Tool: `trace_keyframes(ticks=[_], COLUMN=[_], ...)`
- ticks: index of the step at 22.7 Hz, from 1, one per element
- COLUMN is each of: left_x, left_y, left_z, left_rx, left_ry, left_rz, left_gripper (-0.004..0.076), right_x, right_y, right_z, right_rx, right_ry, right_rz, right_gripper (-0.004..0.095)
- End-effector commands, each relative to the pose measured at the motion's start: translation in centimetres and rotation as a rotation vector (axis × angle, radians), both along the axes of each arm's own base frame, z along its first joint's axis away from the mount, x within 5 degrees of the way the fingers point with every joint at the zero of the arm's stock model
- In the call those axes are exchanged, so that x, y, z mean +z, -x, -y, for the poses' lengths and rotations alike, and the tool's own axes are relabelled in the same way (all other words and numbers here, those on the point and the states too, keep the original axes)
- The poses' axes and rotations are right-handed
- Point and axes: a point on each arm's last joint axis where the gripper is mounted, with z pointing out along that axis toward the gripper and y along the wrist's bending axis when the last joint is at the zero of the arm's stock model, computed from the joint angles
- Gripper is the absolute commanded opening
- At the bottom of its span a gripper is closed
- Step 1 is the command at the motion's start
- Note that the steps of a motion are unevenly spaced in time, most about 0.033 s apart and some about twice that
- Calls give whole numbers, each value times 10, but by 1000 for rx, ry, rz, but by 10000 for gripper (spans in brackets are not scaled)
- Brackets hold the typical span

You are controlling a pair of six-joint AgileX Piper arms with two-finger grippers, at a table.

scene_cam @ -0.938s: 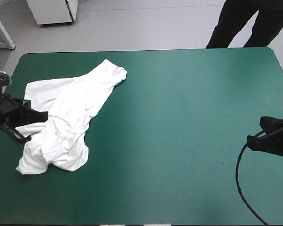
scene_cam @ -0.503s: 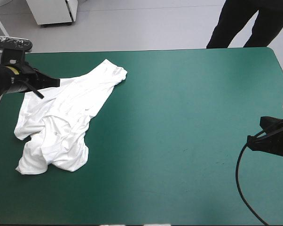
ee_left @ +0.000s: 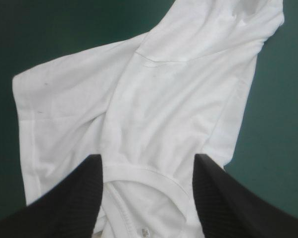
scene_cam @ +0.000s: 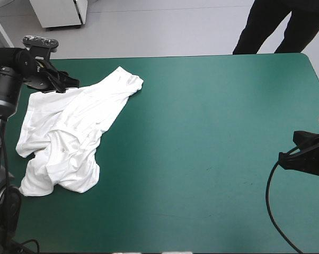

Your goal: Fold the cloth

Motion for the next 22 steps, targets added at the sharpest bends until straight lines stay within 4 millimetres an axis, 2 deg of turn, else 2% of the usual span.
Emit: trace_keyframes(ticks=[1, 2, 8, 13, 18, 22], left_x=[1, -14, -59, -109, -141, -154], left_y=[-12, -26, -59, -95, -109, -115], left_z=[0, 0, -1, 4, -11, -17], left_rx=[11, 18, 31, 22, 58, 71], left_ry=[2, -7, -22, 16, 21, 26], left_rz=[21, -28, -135, -251, -317, -329], left_gripper=[411, 411, 411, 411, 410, 410], right_x=[7, 7, 7, 7, 7, 6], right_y=[2, 2, 0, -1, -1, -2], right_z=[0, 0, 0, 0, 0, 0], right_rx=[8, 8, 8, 8, 2, 0], right_ry=[6, 6, 6, 6, -4, -8], right_rz=[27, 27, 23, 21, 18, 13], right_gripper=[-17, -17, -17, -17, -17, -17])
